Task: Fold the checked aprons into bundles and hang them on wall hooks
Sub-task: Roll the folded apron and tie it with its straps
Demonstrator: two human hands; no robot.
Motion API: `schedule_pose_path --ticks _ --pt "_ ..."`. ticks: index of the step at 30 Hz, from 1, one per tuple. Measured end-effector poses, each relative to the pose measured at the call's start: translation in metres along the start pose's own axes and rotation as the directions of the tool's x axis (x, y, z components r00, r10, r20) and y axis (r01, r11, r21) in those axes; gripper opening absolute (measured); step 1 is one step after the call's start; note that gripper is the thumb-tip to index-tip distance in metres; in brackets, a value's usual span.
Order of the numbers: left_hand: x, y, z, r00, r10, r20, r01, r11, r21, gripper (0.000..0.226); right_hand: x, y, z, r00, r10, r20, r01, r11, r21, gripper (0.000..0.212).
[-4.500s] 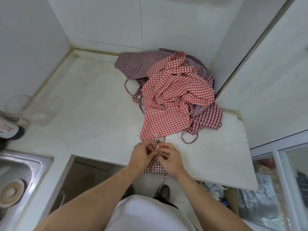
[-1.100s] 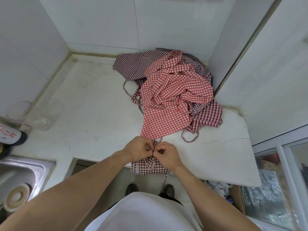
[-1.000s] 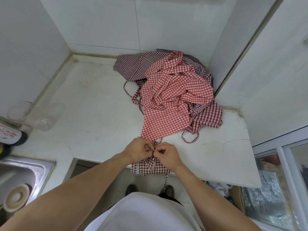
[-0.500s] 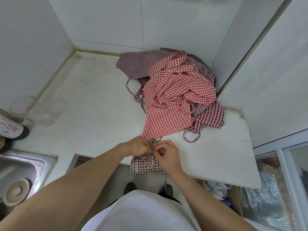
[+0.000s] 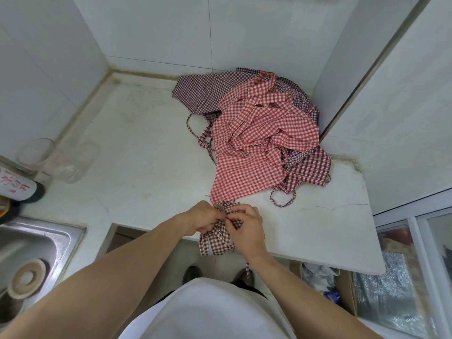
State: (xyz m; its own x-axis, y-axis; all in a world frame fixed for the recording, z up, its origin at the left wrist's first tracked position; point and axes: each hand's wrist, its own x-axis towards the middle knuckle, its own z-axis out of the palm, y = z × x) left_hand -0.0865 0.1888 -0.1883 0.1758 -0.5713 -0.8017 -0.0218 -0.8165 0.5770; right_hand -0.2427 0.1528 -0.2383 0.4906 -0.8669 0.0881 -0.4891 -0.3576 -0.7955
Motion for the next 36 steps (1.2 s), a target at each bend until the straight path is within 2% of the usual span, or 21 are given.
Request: schedule_pose_path --ticks 5,9,12,15,18,24,27,30,33,36 --pt "0.001 0.002 0.004 0.998 -0.030 -0.059 0.028 0.999 -0.037 0.037 -0.001 -0.009 0.002 1.000 0.024 -0.017 -0.026 0.990 -0.141 0.003" --pt "0.002 0.000 0.008 0.994 -0.011 -0.106 0.010 1.000 -0.005 0.034 0.003 -0.014 0.000 0.992 0.105 0.073 -0.088 0.976 -0.199 0.007" --pt "0.002 0.000 0.012 0.987 0.076 -0.141 -0.052 0.984 0.171 0.027 0.006 -0.015 -0.004 0.980 0.078 0.185 -0.023 0.960 -0.279 0.016" --pt "0.006 -0.003 0.007 0.969 0.155 -0.190 -0.087 0.942 0.324 0.035 0.007 -0.016 -0.008 0.953 0.041 0.301 0.061 0.944 -0.324 0.019" --pt "0.009 -0.006 0.006 0.971 0.170 -0.169 -0.091 0.913 0.398 0.038 0.007 -0.017 -0.010 0.950 0.024 0.310 0.080 0.945 -0.318 0.017" --pt "0.009 -0.008 0.013 0.942 0.236 -0.237 -0.092 0.863 0.496 0.041 0.008 -0.017 -0.014 0.930 0.011 0.366 0.121 0.934 -0.335 0.015" --pt "0.009 -0.008 0.012 0.941 0.215 -0.261 -0.070 0.880 0.470 0.045 0.006 -0.015 -0.014 0.929 -0.001 0.371 0.129 0.938 -0.321 0.014" --pt "0.005 -0.001 0.001 0.960 0.147 -0.239 -0.051 0.928 0.369 0.044 -0.002 -0.008 -0.012 0.953 -0.022 0.301 0.095 0.968 -0.231 0.008" --pt "0.000 0.006 -0.008 0.981 0.113 -0.160 -0.039 0.914 0.405 0.038 -0.010 -0.001 -0.010 0.972 -0.024 0.233 0.057 0.989 -0.137 0.007" --pt "-0.003 0.010 -0.007 0.991 0.103 -0.081 -0.053 0.883 0.466 0.030 -0.013 -0.003 -0.008 0.979 0.000 0.206 0.025 0.993 -0.117 0.011"
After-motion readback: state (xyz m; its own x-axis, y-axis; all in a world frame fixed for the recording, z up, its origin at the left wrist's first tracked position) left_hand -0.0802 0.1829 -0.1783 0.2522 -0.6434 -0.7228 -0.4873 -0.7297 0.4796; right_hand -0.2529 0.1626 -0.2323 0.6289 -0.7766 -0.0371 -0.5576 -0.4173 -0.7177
